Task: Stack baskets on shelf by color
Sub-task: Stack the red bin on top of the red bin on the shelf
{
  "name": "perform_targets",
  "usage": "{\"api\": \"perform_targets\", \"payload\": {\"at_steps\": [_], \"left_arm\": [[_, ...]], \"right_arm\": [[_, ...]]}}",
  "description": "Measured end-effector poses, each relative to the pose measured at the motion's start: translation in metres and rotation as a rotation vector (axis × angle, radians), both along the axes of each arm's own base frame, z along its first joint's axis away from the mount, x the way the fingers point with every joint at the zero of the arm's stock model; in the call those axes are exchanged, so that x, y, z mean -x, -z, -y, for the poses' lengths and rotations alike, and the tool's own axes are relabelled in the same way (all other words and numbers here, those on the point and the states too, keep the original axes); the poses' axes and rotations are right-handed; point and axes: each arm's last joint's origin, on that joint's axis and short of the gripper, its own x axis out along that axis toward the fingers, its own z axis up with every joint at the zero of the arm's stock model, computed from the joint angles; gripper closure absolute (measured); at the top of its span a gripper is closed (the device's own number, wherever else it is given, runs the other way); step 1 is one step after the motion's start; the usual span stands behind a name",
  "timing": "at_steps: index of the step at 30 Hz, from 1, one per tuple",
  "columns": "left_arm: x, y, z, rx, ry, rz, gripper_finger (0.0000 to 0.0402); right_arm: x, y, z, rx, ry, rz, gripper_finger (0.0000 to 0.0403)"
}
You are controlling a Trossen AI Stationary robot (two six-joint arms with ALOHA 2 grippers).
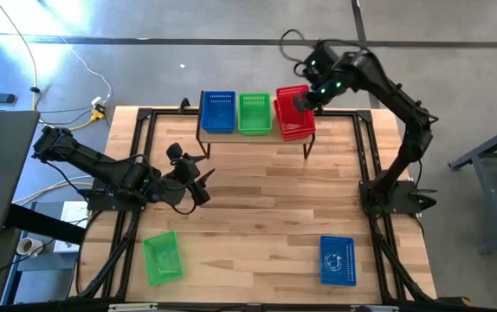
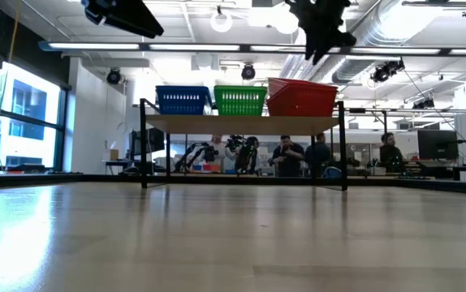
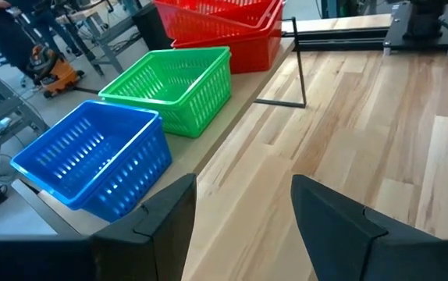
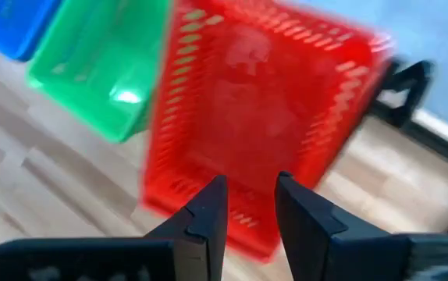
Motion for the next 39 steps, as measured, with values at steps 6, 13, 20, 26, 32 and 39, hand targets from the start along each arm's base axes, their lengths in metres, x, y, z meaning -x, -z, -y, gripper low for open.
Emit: {"api": "perform_targets", "payload": {"at_steps": [6,13,20,26,32,39], "left_arm": [[-0.001,0.0,-0.005,0.002,-0.022,0.0,0.0202],[-0.001,0.0,-0.012,-0.036,-0.045,-0.033,0.0202],[-0.001,-0.001,-0.018,-0.074,-0.071,-0.06,0.0202],[-0.001,-0.001,-0.019,-0.085,-0.066,-0.075,0.0202],[-0.001,-0.001,-0.019,-0.084,-0.064,-0.075,0.0202],[-0.001,-0.001,-0.019,-0.084,-0.064,-0.075,0.0202]], "right_arm": [[-0.023,0.003,-0.03,0.021,0.004,-0.026,0.0308],[-0.05,0.015,-0.046,0.03,0.041,-0.038,0.0308],[-0.076,0.032,-0.047,0.058,0.031,-0.043,0.0308],[-0.08,0.037,-0.044,0.074,0.093,-0.063,0.0308],[-0.089,0.049,-0.041,0.058,0.089,-0.098,0.0308],[-0.098,0.063,-0.038,0.043,0.085,-0.14,0.0308]]}}
